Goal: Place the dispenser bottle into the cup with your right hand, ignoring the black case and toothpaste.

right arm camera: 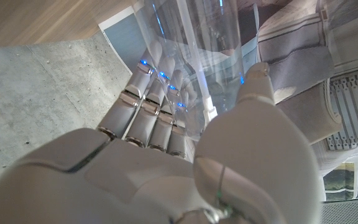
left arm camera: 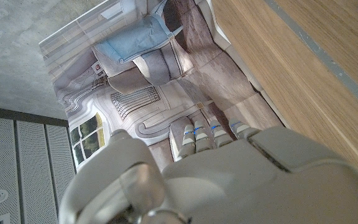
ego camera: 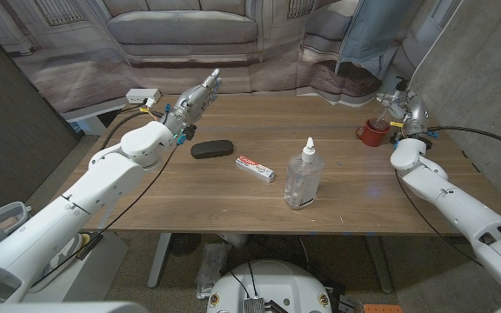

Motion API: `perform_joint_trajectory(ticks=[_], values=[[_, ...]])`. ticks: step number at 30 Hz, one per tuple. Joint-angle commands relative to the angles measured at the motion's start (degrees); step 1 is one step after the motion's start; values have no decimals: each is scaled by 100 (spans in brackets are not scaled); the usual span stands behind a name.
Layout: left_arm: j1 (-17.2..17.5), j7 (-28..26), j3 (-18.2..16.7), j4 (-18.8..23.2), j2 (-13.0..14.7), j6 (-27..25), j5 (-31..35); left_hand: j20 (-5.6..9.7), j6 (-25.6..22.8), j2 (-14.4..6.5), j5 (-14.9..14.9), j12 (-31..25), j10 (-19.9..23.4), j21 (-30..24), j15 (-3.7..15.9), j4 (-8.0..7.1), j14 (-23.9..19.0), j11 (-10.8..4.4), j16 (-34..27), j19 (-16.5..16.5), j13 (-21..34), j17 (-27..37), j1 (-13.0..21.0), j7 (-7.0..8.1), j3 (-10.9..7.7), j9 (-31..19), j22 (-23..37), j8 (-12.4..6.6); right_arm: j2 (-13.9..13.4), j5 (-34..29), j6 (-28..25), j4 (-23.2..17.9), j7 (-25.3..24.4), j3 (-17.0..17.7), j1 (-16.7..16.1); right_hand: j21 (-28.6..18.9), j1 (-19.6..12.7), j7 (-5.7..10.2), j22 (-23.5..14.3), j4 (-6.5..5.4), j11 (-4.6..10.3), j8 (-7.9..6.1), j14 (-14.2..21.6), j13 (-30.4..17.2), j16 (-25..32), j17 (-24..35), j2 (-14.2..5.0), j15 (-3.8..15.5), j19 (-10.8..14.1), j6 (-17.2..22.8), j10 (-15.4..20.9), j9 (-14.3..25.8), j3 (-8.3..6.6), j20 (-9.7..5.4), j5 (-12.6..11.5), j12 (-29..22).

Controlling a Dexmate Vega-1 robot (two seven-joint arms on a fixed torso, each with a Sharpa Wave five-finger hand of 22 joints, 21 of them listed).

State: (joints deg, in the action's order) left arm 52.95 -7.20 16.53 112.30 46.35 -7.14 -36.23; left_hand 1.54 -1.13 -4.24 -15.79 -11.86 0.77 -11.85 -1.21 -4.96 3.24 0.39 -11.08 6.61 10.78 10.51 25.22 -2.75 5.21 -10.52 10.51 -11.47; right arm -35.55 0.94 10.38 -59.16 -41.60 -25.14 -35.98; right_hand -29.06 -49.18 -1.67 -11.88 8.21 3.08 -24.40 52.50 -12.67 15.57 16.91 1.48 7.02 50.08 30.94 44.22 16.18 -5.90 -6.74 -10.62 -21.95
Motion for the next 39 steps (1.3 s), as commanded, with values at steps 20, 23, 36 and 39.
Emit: perform_joint_trajectory(ticks=[20, 23, 36, 39], values=[[-246, 208, 198, -348, -194, 148, 48, -12, -2, -34, -28, 3, 24, 10, 10, -16, 40, 26, 20, 72, 22, 17, 14, -18, 70, -29, 21, 3, 6, 45, -19, 53, 16, -161, -23, -73, -506, 957, -15, -156, 466, -24, 61, -20, 24, 29, -884, 563, -19, 1088, 550, 18, -310, -480, -27, 28], [-234, 200, 188, -334, -183, 142, 44, -8, -1, -35, -29, 3, 24, 10, 11, -16, 44, 20, 21, 73, 21, 17, 15, -14, 73, -29, 21, 4, -10, 39, -30, 13, -23, -145, -65, -73, -503, 959, -15, -157, 462, -21, 58, -21, 22, 29, -882, 562, -21, 1085, 551, 16, -310, -479, -27, 30], [-297, 269, 250, -396, -222, 166, 56, -16, -4, -41, -31, 1, 28, 8, 3, -16, 45, 25, 20, 75, 22, 17, 19, -13, 84, -29, 21, 3, 13, 69, -31, 49, -10, -149, -105, -65, -489, 964, -15, -160, 462, -9, -26, -26, -20, 33, -873, 551, -78, 1073, 533, 20, -306, -469, -28, 53], [-329, 296, 283, -424, -241, 174, 71, -15, -2, -41, -31, 3, 24, 7, 3, -16, 45, 32, 20, 74, 22, 17, 20, -9, 86, -29, 21, 4, 11, 53, -44, 40, -2, -163, -103, -62, -485, 965, -15, -161, 460, -2, -40, -27, -28, 34, -871, 552, -93, 1059, 522, 21, -305, -468, -28, 62]])
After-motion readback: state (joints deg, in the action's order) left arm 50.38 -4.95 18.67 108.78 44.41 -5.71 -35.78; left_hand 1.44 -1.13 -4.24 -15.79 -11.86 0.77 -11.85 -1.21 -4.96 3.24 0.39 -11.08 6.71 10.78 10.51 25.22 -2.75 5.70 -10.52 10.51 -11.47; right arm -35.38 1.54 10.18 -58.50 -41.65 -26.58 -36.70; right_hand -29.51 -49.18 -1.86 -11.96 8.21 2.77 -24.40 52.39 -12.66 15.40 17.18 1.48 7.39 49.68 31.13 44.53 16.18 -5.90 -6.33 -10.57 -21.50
